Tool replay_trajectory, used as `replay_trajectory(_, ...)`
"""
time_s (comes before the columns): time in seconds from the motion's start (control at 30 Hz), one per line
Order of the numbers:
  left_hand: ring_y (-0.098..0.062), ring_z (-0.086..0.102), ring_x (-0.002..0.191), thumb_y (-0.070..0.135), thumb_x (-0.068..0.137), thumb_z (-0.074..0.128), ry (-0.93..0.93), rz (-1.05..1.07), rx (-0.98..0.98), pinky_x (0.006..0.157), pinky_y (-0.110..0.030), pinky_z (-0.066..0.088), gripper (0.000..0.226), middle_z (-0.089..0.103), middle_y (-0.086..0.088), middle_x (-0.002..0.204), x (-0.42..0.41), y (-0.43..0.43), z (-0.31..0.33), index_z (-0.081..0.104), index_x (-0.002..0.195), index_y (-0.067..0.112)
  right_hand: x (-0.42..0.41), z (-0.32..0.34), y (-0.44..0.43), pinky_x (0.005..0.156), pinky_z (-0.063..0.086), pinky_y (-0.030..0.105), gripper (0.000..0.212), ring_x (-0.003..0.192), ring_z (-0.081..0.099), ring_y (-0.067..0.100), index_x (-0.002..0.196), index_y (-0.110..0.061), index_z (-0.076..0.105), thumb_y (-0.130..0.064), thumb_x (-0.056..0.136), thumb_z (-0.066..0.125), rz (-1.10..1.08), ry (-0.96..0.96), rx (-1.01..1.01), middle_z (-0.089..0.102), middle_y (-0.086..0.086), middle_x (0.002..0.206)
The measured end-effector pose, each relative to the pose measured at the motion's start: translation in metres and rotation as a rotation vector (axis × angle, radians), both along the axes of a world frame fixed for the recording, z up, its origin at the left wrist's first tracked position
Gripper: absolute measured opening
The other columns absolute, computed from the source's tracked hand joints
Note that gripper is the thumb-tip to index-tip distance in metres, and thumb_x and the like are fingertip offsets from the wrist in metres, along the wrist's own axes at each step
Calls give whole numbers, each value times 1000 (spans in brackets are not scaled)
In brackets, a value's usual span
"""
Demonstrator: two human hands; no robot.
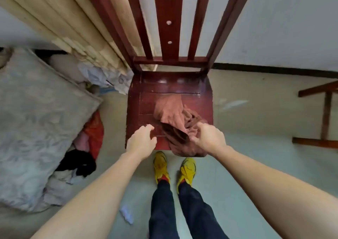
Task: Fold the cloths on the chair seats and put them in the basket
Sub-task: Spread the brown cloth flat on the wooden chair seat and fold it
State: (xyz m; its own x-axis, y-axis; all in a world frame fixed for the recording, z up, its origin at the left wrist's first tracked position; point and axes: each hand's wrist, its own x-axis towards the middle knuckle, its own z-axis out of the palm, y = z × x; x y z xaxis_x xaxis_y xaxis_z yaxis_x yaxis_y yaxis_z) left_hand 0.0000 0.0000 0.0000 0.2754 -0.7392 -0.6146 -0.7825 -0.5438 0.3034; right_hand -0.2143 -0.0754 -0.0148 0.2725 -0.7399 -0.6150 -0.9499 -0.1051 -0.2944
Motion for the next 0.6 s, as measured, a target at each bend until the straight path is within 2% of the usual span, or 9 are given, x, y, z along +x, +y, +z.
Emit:
replay_trajectory(0.13,-30,55,112,26,89,60,-72,-135,-52,84,-42,47,61,47,-7,126,3,-29,-62,31,143,27,8,-55,13,84,48,37,55,115,54,24,124,-26,53,-53,78,64,-46,-45,54,59,1,120)
replay_trajectory(0.23,-28,50,111,23,85,65,-69,-202,-84,82,-42,48,74,42,-7,126,0,-51,-100,24,146,30,8,-87,25,81,45,37,44,115,53,26,125,-29,56,-46,84,60,-62,-89,45,59,0,120)
replay_trajectory(0.33,-28,50,108,16,85,58,-52,-125,-193,78,-40,45,54,46,-5,119,-1,-61,-123,43,137,26,3,-103,41,75,46,37,20,100,59,28,106,-26,65,-33,91,54,-220,-220,-40,66,0,104)
replay_trajectory(0.43,-25,49,108,8,85,52,-15,-21,-306,78,-37,42,34,51,-2,116,11,-61,-133,62,116,18,-3,-100,43,71,50,42,10,78,61,27,91,-25,60,-28,93,50,-491,-351,-114,66,-1,80)
replay_trajectory(0.53,-24,50,110,8,82,56,26,20,-350,88,-35,43,22,57,-1,119,34,-69,-121,68,101,12,-6,-80,16,73,48,42,10,78,58,28,88,-25,56,-24,94,49,-644,-405,-231,63,-3,76)
replay_trajectory(0.6,-23,55,103,9,81,61,85,117,-401,90,-30,41,16,63,-4,116,49,-85,-105,70,94,9,-3,-64,-16,77,49,43,9,81,60,28,89,-23,58,-23,93,50,-690,-437,-300,64,-2,78)
